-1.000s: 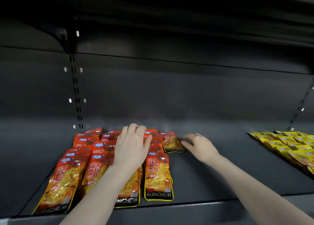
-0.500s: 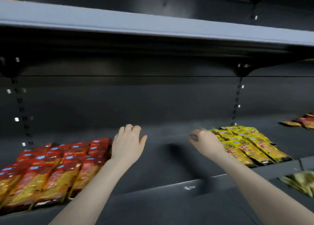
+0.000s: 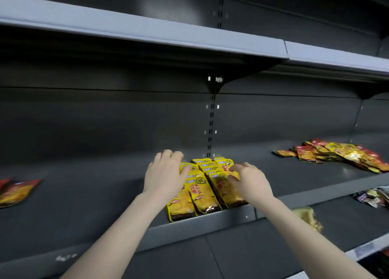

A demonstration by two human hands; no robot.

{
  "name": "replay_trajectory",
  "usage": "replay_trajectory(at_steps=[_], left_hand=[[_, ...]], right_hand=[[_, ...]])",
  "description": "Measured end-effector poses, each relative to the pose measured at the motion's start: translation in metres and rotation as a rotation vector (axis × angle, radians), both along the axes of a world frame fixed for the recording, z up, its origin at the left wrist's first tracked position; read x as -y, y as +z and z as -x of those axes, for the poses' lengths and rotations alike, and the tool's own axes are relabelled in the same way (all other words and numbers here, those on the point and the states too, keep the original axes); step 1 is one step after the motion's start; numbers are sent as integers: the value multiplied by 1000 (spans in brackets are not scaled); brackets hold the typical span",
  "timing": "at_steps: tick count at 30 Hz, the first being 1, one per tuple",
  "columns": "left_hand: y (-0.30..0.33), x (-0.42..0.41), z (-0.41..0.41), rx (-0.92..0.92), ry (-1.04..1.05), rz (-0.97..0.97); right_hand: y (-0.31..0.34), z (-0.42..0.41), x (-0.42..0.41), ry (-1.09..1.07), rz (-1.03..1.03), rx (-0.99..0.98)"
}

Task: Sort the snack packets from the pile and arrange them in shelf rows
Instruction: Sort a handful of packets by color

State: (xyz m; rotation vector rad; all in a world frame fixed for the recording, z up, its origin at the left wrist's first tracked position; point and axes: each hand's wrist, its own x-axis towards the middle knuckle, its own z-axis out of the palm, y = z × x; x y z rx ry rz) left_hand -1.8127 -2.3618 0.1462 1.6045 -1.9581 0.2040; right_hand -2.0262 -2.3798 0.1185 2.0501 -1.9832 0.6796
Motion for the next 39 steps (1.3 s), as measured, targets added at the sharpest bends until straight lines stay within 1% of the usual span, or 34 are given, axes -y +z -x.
replay_trajectory(at_steps=[7,11,16,21,26,30,34,39], left_hand=[[-7,33,83,-25,-51,-1],[-9,60,133,23,-53,-73],[4,86,198,73,-42,-137],[4,110,273,159,5,-214],[-8,137,368,139,86,-277],[-21,156,432,170,101,-318],[-28,176,464,207,126,-332],[-36,207,483,251,88,-350]], right_hand=[[-17,101,37,-48,31,9],[-17,161,57,-88,-9,-3],[-10,237,81,-126,-23,1],[-19,319,112,-111,-49,-4],[-28,418,131,-37,-63,-49],[-23,487,141,-17,-75,-26],[-23,520,157,12,-96,-8],[-28,525,171,57,-92,17]])
